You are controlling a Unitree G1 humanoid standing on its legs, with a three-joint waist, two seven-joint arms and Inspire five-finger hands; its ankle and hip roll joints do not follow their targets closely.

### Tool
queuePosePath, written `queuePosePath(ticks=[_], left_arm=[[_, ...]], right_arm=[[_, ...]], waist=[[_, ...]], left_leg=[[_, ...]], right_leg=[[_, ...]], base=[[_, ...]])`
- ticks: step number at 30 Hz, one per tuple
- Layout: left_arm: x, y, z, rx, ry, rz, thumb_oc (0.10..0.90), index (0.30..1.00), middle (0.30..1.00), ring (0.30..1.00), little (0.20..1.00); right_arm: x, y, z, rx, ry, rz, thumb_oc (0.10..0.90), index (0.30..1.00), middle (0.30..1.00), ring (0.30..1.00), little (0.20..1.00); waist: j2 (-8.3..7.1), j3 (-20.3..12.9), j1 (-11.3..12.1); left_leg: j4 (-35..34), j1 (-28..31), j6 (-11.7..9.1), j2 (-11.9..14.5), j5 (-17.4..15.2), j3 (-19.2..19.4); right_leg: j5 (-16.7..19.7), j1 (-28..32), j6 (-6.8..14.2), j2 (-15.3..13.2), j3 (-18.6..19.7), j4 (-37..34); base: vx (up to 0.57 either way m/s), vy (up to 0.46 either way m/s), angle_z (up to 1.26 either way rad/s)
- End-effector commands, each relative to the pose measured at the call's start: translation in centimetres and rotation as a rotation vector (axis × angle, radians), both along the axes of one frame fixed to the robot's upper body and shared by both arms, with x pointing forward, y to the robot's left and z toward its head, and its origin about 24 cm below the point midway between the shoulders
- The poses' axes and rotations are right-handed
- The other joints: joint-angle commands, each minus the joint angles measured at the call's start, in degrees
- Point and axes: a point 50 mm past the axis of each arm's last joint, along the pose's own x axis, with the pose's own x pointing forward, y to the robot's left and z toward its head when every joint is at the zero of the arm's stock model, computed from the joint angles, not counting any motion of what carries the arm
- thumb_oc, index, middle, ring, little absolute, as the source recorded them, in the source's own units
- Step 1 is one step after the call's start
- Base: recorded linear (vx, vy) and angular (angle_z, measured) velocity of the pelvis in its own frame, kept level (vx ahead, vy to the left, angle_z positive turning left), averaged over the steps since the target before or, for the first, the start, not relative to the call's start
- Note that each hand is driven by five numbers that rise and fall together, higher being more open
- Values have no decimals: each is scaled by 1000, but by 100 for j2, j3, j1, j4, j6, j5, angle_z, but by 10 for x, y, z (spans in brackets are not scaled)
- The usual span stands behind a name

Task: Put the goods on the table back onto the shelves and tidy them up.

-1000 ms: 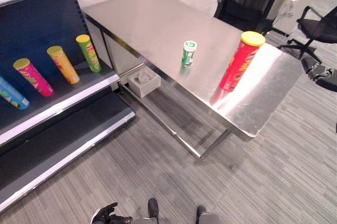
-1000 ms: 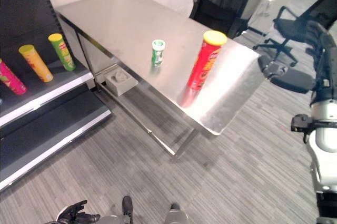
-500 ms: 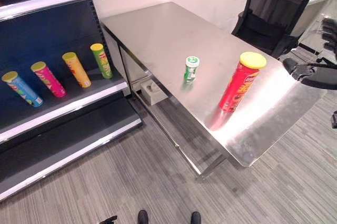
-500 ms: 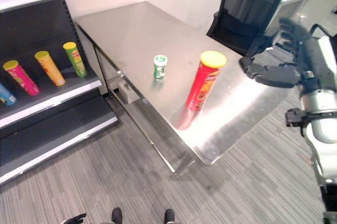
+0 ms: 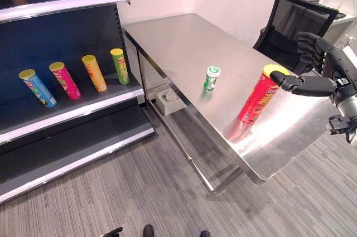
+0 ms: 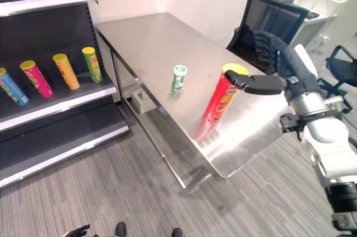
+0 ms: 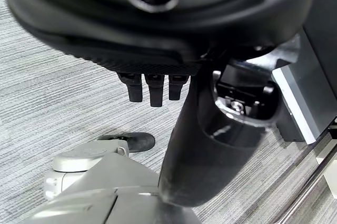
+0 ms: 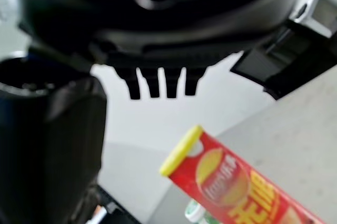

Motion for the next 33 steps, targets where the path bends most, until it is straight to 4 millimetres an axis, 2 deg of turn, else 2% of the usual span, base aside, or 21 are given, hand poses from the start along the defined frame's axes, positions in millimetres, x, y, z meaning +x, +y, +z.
queuePosePath(ticks=[1,10,14,28,33], left_arm=[[17,-5,1,-14,-39,-85,800,900,900,900,900],[18,-2,2,4,-37,-95,800,900,900,900,900],[17,-1,2,9,-34,-90,800,900,900,900,900],[15,-2,0,0,-14,-94,800,900,900,900,900],[15,-2,0,-4,-12,-91,800,900,900,900,900]], right_arm=[[2,3,71,-120,-223,-9,800,900,900,900,900],[21,1,68,-302,-110,-75,800,900,900,900,900],[25,2,70,-323,-104,-85,800,900,900,900,900],[44,-6,55,-209,30,-96,800,900,900,900,900],[48,-5,51,-106,42,-65,800,900,900,900,900]], waist=[[-150,-158,225],[-204,-125,262],[-212,-113,265],[-288,-86,325],[-291,-79,331]], left_leg=[[67,462,-180,78,-817,87],[67,410,-184,60,-793,64],[67,405,-183,57,-794,45],[67,380,-203,57,-780,18],[67,369,-205,60,-778,16]], right_leg=[[-180,27,372,-286,-175,77],[-147,-2,380,-320,-203,77],[-141,-8,379,-321,-200,77],[-123,-1,385,-340,-267,77],[-115,-16,389,-349,-273,77]], base=[[0,0,0],[-11,5,3],[-9,3,4],[-1,1,1],[0,0,0]])
